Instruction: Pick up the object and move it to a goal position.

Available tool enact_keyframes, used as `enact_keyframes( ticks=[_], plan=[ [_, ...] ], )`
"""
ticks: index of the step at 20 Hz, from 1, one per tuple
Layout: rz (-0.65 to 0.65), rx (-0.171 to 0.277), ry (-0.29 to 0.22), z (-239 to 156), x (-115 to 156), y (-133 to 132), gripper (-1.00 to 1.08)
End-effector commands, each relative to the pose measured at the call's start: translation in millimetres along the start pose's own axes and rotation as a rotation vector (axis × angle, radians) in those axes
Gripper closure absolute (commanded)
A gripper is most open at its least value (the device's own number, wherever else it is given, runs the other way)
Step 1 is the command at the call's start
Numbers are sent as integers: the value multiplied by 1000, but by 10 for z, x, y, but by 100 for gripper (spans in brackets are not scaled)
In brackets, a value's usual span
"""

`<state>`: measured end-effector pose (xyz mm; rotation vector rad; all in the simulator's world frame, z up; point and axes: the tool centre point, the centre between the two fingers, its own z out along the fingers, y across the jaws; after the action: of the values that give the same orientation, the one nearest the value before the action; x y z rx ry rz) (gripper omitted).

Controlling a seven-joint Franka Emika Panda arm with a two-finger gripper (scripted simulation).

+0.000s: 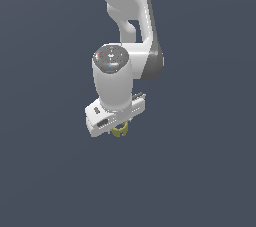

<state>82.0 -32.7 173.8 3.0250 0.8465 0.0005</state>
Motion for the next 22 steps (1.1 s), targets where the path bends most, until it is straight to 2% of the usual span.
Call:
enact_keyframes(
  ticks=[1,16,22],
  plan=[
    [0,1,0,-228,-137,155,108],
    [-1,1,1,-1522,-854,1058,108],
    [-1,1,0,-1894,-1047,1330,108]
  ],
)
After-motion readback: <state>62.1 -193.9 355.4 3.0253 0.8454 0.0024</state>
